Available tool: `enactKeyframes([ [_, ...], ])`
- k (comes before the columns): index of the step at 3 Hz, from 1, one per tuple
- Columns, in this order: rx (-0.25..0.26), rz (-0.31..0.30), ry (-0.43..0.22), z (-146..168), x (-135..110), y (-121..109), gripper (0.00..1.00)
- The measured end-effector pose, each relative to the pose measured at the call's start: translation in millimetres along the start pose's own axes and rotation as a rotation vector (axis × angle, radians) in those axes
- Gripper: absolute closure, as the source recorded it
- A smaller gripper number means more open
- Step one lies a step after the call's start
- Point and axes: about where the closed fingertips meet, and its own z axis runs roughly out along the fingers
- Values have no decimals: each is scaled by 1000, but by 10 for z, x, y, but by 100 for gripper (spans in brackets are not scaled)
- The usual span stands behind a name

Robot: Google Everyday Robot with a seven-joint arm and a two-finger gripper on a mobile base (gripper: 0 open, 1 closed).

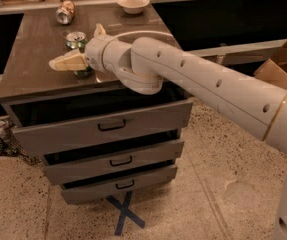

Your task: Place green can upright

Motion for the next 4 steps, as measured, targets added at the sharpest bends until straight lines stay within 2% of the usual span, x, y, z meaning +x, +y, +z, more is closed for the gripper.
enactKeyframes([
  [1, 9, -29, -12, -143, -63, 34, 0],
  [2, 7, -36, 11, -501, -59, 88, 0],
  [3, 24, -50, 43, -851, -77, 172, 0],
  [4, 73, -89, 103, -1055, -80, 167, 0],
])
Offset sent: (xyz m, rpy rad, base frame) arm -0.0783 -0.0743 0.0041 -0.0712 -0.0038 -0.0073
